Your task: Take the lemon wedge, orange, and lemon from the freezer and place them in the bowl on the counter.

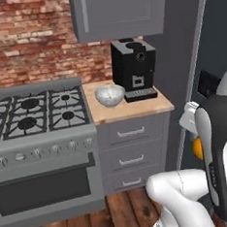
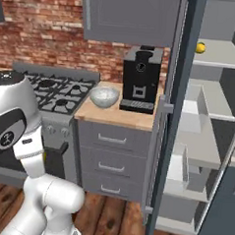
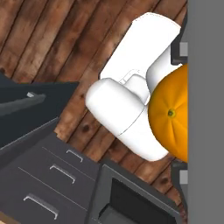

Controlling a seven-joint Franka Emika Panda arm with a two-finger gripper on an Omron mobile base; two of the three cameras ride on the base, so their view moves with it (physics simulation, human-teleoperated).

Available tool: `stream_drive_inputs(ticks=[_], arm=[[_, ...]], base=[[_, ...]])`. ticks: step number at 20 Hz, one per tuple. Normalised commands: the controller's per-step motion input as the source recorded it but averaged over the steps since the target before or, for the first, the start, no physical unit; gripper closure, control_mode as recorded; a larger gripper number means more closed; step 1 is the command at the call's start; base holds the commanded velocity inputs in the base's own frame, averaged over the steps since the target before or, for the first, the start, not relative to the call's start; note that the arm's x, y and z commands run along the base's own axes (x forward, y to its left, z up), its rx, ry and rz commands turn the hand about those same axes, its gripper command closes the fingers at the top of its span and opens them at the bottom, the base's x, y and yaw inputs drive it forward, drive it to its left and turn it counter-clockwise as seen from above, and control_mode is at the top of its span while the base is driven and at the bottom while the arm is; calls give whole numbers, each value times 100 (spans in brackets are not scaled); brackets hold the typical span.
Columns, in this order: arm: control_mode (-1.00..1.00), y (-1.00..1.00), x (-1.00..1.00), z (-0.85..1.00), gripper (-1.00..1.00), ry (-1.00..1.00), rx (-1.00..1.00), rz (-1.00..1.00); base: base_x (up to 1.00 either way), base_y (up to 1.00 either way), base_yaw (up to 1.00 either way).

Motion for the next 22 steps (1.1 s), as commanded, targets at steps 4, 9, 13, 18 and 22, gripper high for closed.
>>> stream_drive_inputs(ticks=[4, 9, 13, 18, 22], arm=[[100, 0, 0, 0, 100, 0, 0, 0], [100, 0, 0, 0, 100, 0, 0, 0], [100, 0, 0, 0, 100, 0, 0, 0], [100, 0, 0, 0, 100, 0, 0, 0], [-100, 0, 75, -19, 100, 0, -7, 0]], base=[[100, 5, -23], [100, 11, -17], [100, 64, 1], [100, 16, 2], [25, 0, 0]])
